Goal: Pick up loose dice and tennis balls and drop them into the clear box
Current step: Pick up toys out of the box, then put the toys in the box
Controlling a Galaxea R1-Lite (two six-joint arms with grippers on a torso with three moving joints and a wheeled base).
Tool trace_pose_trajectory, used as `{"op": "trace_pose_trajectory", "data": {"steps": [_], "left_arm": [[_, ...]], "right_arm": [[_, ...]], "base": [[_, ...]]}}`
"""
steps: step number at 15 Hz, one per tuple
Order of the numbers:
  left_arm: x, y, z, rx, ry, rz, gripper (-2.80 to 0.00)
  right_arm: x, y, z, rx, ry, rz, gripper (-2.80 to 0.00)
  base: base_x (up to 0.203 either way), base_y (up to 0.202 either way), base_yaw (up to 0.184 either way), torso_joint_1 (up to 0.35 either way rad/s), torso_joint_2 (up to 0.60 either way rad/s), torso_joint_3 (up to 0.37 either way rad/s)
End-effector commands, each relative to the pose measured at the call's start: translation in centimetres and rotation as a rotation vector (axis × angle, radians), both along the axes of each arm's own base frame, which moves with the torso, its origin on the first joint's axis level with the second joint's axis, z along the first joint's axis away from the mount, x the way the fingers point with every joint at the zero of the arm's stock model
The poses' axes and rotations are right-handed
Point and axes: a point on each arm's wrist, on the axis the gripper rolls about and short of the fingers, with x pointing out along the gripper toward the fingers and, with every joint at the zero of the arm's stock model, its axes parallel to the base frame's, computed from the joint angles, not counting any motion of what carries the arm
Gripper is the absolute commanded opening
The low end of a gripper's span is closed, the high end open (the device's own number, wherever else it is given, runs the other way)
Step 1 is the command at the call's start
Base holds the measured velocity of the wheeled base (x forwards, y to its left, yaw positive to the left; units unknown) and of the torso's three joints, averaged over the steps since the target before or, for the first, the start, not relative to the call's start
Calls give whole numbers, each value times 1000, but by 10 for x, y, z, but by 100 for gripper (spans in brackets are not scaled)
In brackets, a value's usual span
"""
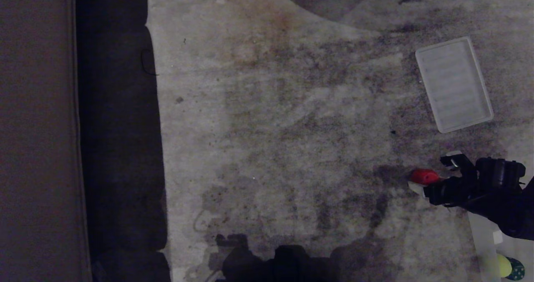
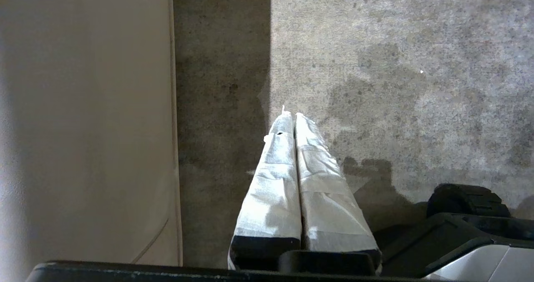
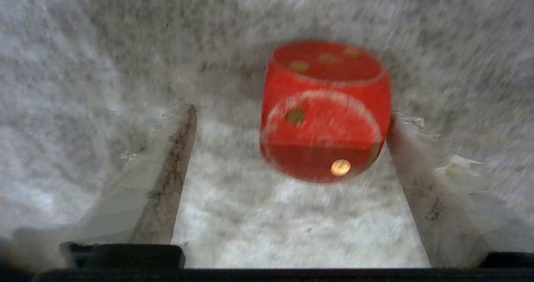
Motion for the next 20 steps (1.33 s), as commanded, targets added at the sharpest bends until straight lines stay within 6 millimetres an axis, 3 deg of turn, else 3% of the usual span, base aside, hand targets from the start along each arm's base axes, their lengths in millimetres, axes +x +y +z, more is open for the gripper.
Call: {"op": "trace_pose_trajectory", "data": {"steps": [1, 7, 12, 16, 20], "left_arm": [[0, 0, 0, 0, 3, 1, -280], [0, 0, 0, 0, 3, 1, -280], [0, 0, 0, 0, 1, 1, -280], [0, 0, 0, 0, 2, 1, -280], [0, 0, 0, 0, 3, 1, -280]], "right_arm": [[4, -1, 1, -8, -24, 3, -280], [-2, -1, 0, -36, -10, 6, -280], [-22, 1, 37, -52, -54, -7, -280], [-70, 12, 105, 2, -69, -47, -280], [-150, 39, 160, 115, -66, -100, -280]], "base": [[0, 0, 0, 0, 0, 0], [0, 0, 0, 0, 0, 0], [0, 0, 0, 0, 0, 0], [0, 0, 0, 0, 0, 0], [0, 0, 0, 0, 0, 0]]}}
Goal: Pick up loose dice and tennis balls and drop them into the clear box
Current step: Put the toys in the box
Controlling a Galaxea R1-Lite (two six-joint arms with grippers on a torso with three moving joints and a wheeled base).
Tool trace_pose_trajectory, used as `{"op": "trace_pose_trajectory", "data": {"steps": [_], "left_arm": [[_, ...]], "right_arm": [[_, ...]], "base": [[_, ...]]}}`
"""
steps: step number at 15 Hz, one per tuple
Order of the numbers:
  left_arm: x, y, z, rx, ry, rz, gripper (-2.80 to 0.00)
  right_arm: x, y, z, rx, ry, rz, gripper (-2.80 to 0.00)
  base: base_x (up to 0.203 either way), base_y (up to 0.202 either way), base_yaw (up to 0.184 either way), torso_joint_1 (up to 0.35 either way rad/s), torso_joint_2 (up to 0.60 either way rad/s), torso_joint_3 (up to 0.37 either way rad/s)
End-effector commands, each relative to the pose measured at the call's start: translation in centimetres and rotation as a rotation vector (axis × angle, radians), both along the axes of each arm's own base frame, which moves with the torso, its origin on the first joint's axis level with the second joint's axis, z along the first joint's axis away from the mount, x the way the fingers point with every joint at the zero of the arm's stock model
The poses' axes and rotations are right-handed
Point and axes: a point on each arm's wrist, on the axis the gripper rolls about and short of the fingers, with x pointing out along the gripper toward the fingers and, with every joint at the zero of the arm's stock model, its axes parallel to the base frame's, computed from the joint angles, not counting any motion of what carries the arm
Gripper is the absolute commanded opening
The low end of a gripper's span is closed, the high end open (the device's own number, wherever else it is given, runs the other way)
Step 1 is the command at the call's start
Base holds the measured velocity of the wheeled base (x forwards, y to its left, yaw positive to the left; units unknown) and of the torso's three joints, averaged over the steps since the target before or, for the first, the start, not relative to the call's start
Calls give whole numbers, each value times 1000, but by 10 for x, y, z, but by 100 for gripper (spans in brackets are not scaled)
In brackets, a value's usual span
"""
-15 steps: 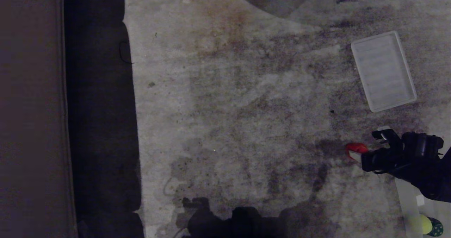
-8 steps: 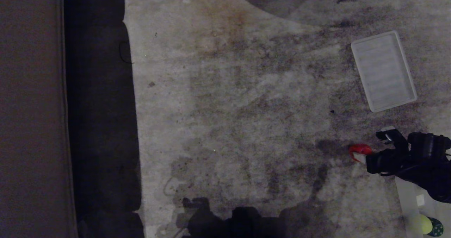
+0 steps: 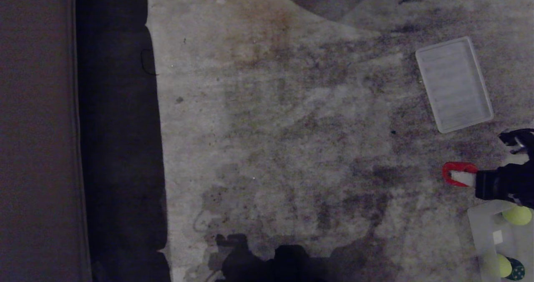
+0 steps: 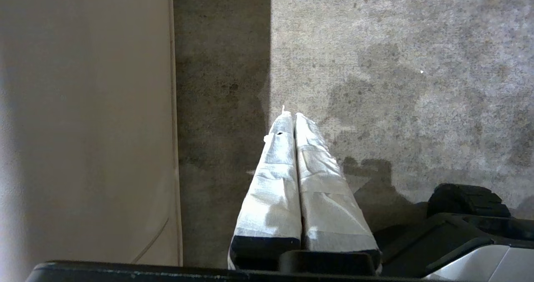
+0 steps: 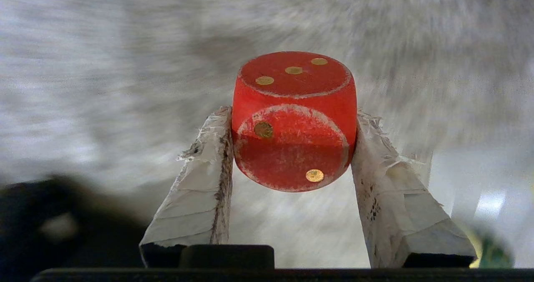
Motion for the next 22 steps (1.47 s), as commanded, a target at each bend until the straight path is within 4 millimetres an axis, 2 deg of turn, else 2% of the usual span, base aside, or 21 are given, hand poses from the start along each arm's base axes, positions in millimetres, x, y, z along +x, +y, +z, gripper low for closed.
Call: {"op": "trace_pose_trajectory", "data": {"steps": [1, 3, 6, 9, 12, 18, 22], "left_arm": [[0, 0, 0, -1, 2, 1, -280], [0, 0, 0, -1, 4, 1, -280], [0, 0, 0, -1, 3, 1, -280], [0, 0, 0, -1, 2, 1, -280], [0, 0, 0, -1, 2, 1, -280], [0, 0, 0, -1, 2, 1, -280], [0, 0, 0, -1, 2, 1, -280]], "right_arm": [[-70, 24, 43, 3, -88, -22, -280], [-114, 39, 39, 17, -85, -48, -280], [-174, 60, 12, -1, -113, -70, -280], [-213, 71, -24, -25, -131, -56, -280], [-230, 72, -51, -21, -134, -51, -280], [-229, 71, -53, 44, -164, -76, -280], [-241, 70, -62, 4, -261, -68, -280]], "base": [[0, 0, 0, 0, 0, 0], [0, 0, 0, 0, 0, 0], [0, 0, 0, 0, 0, 0], [0, 0, 0, 0, 0, 0], [0, 0, 0, 0, 0, 0], [0, 0, 0, 0, 0, 0], [0, 0, 0, 0, 0, 0]]}}
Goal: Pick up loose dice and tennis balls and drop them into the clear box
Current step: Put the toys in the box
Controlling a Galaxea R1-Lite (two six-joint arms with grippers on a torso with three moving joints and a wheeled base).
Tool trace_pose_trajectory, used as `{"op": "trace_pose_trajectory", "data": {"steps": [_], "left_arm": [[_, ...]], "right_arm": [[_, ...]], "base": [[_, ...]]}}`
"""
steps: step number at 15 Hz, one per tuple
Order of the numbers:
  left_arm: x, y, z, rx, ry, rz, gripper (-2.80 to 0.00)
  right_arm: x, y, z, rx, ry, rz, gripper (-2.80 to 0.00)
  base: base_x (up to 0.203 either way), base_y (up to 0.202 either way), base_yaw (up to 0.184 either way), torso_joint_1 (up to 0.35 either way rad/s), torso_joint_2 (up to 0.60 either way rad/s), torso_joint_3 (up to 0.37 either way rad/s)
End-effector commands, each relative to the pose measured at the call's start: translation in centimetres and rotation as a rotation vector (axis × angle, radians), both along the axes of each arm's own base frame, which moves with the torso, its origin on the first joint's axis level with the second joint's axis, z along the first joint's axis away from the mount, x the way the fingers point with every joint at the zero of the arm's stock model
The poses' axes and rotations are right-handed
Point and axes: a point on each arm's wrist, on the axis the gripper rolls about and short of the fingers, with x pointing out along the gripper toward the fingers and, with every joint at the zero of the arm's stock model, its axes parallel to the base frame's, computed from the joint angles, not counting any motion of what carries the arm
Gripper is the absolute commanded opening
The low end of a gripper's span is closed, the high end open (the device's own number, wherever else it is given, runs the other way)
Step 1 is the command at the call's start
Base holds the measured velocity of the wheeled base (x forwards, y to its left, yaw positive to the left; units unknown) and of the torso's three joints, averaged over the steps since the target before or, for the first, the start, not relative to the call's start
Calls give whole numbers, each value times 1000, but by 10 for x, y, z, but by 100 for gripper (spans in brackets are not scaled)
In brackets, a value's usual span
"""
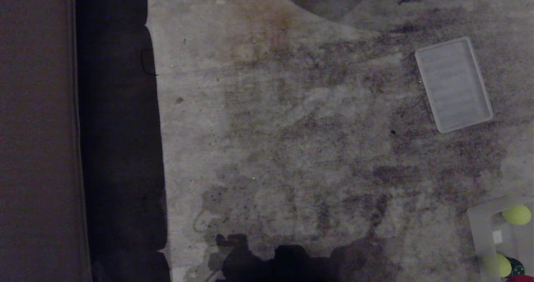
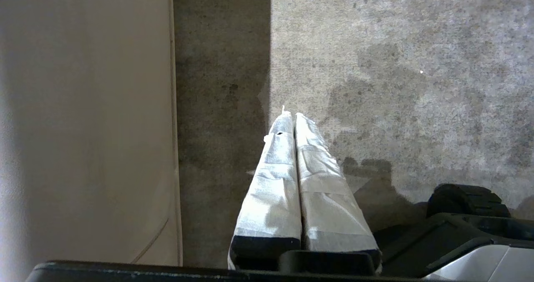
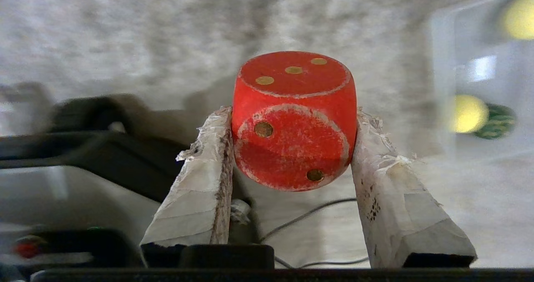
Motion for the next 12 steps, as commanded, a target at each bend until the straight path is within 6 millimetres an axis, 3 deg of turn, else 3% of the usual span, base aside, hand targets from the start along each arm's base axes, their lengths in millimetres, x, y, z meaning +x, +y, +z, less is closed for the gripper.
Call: {"op": "trace_pose_trajectory", "data": {"steps": [1, 3, 12], "left_arm": [[0, 0, 0, 0, 2, 1, -280], [0, 0, 0, 0, 2, 1, -280], [0, 0, 0, 6, 4, -1, -280]], "right_arm": [[-10, 0, -4, -13, -117, 17, -280], [-17, 0, -6, -18, -209, 21, -280], [-17, 0, -7, 1, -212, 14, -280]], "base": [[0, 0, 0, 0, 0, 0], [0, 0, 0, 0, 0, 0], [0, 0, 0, 0, 0, 0]]}}
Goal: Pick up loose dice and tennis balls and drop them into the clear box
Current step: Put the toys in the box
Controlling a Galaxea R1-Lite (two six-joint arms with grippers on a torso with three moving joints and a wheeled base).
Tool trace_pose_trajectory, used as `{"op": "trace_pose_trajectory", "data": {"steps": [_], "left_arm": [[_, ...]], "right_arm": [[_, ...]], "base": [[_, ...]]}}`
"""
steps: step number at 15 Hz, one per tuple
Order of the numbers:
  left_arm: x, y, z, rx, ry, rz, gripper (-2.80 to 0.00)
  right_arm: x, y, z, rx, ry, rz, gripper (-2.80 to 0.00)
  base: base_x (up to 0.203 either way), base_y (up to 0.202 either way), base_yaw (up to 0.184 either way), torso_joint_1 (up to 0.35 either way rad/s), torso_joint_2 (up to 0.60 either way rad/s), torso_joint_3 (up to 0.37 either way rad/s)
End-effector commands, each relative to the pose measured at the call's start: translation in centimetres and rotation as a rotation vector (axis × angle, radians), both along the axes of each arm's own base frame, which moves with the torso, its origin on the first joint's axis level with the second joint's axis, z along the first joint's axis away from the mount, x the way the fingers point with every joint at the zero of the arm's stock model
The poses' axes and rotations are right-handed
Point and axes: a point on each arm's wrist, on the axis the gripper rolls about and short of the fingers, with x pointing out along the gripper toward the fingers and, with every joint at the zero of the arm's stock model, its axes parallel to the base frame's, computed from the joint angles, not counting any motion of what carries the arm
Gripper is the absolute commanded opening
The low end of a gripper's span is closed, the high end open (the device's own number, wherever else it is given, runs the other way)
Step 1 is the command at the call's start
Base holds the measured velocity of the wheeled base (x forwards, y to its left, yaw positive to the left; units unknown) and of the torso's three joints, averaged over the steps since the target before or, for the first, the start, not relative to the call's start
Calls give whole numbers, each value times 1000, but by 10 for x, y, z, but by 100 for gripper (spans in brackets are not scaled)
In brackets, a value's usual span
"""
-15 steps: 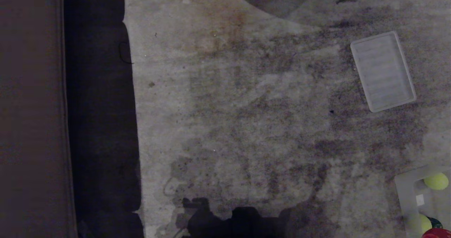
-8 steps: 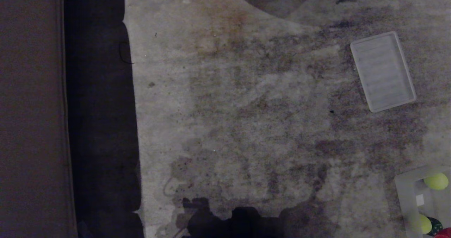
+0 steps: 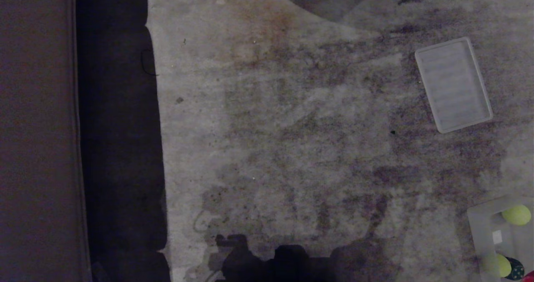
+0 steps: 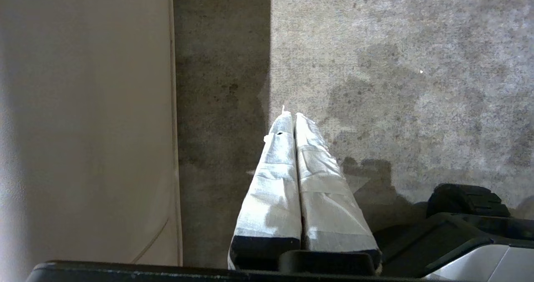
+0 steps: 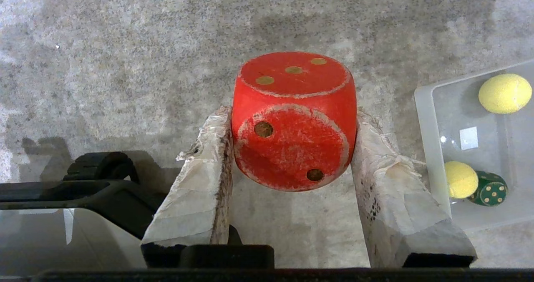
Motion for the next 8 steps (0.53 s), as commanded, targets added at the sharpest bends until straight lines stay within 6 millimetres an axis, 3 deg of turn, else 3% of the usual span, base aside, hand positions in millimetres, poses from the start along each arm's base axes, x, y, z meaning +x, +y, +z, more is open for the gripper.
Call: {"op": "trace_pose_trajectory", "data": {"steps": [1, 8], "left_arm": [[0, 0, 0, -3, 2, 2, -280], [0, 0, 0, -6, 3, 3, -280]], "right_arm": [[0, 0, 0, 1, 3, 0, -280], [0, 0, 0, 1, 3, 0, -280]], "base": [[0, 0, 0, 0, 0, 0], [0, 0, 0, 0, 0, 0]]}}
